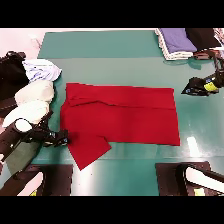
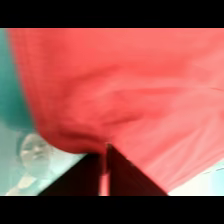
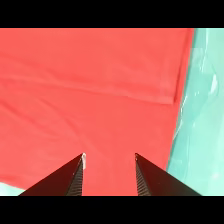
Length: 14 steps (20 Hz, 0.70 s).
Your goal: Fold the shirts.
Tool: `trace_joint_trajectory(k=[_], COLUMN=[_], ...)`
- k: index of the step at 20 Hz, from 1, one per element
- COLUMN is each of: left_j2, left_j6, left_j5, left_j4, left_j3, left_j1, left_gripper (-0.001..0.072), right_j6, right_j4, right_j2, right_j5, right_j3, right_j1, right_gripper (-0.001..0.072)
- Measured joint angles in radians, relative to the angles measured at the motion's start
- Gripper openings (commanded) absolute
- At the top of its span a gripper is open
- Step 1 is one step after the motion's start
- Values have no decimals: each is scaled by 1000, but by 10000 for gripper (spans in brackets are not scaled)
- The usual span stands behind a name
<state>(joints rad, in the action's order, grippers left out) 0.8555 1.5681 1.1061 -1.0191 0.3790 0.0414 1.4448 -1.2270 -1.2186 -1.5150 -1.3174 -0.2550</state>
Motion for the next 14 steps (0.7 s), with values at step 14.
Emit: trace_joint_trajectory(k=[14], left_j2=[-5], left_j6=[-77], left_j5=[72], left_j4=[27], left_j3=[102], left_j1=[0], left_gripper=[27], right_j6=[-63], right_j4=[11], right_j2=[79], right_j5=[47], right_j3=[735], right_j1=[-349], right_gripper=[435])
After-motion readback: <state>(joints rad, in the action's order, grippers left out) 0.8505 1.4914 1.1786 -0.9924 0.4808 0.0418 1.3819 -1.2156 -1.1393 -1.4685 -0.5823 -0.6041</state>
